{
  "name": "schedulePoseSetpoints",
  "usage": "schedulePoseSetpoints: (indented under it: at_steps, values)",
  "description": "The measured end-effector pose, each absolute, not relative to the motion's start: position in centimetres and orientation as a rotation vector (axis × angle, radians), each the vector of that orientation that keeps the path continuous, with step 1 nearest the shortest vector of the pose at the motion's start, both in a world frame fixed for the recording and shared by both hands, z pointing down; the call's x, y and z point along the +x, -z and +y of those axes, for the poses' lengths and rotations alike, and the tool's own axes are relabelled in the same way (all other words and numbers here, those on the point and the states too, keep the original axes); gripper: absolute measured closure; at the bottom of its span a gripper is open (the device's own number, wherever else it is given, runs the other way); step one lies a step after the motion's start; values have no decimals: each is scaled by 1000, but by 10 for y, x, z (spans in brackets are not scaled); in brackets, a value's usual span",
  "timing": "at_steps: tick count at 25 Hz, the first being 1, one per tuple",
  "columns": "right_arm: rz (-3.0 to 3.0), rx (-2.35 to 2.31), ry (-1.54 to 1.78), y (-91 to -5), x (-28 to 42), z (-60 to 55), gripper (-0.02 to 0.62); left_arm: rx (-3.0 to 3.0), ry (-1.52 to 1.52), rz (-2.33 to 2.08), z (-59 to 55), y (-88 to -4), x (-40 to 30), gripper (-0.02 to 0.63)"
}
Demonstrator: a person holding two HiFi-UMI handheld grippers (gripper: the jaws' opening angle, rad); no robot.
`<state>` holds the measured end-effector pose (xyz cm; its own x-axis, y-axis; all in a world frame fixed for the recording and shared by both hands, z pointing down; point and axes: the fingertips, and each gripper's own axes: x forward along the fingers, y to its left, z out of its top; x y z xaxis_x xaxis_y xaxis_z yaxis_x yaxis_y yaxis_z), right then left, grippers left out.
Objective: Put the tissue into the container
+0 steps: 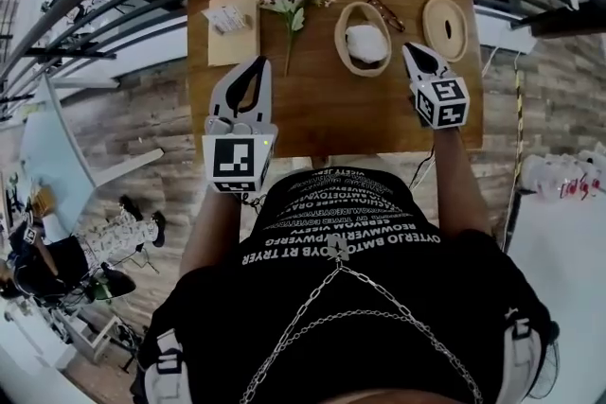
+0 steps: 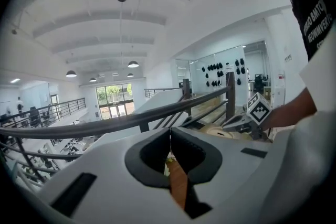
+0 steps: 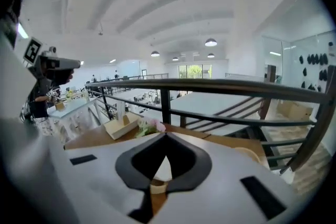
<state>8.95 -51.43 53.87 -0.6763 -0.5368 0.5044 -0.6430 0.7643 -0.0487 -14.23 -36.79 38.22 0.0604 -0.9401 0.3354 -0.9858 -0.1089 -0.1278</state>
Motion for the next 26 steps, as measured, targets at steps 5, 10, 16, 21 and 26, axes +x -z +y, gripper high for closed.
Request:
schedulePoseSetpoints:
  at_steps: [5,10,16,21,26]
  values:
    - [-2562,1025,-183,-469,95,-486,581,2245,-493,-2009,-346,-363,-147,577]
    - [-2572,1075,-133,-432,104,-445,581,2295,-481,-1995,-319,-351,-145,577]
    - [-2557,1101,-106,-414,104,-402,581,2323,-438,-1982,-286,-349,-149,577]
    - [-2537,1127,-70,-406,100,-377,581,2354,-406,-1945,-266,-355,-150,577]
    - [-2533,1138,-75,-405,97,-362,581,2349,-426,-1921,-255,-366,-154,577]
